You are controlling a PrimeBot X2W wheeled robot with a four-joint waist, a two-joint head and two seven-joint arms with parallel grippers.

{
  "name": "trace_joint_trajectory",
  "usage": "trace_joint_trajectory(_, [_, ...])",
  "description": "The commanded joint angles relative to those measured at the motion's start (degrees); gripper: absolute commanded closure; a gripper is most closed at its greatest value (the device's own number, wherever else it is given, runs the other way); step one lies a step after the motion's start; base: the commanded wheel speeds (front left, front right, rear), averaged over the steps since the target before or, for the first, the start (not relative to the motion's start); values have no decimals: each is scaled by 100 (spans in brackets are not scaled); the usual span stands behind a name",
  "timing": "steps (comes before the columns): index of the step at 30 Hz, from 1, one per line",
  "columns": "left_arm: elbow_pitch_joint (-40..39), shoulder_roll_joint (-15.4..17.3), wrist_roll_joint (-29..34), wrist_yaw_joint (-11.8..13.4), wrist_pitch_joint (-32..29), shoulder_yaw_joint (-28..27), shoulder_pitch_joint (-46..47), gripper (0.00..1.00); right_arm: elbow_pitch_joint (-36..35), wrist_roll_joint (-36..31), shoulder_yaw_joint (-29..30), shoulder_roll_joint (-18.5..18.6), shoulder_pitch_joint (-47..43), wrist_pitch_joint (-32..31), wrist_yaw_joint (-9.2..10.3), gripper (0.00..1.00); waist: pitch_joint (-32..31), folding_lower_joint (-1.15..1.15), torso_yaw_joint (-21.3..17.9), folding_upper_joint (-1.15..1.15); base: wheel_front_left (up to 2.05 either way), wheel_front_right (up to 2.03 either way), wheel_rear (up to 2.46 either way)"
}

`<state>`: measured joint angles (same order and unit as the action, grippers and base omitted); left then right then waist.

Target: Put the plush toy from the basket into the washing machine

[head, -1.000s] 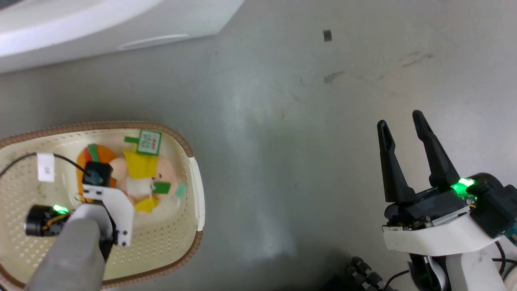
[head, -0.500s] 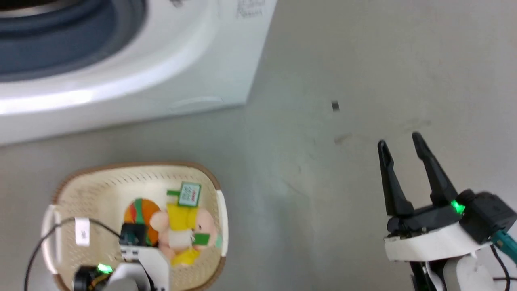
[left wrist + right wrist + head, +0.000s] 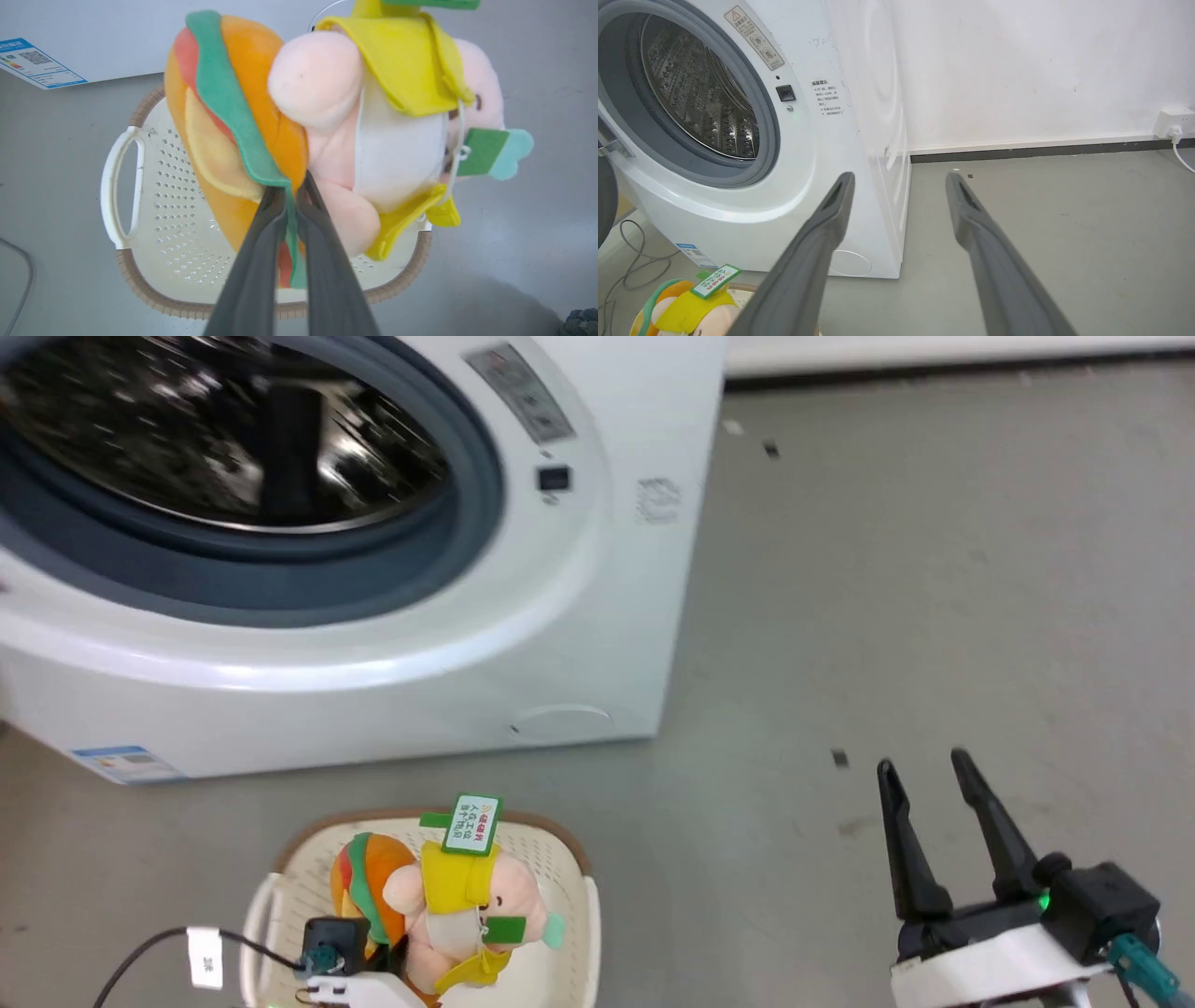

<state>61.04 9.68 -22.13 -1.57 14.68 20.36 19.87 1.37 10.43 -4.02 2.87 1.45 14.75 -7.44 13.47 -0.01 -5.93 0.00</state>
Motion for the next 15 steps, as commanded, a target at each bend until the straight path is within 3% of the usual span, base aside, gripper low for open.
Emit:
trace_joint_trajectory(1, [-248,13,54,56,30,-47,-214,100,36,-57,1,0,-117,25,-5,0,-439,1,363,0,0,0,0])
trace_joint_trajectory(15, [-2785,88,267,330,31,-562,-1347,100,79,-22,14,0,-487,25,-5,0,-1050,1,650,0,0,0,0])
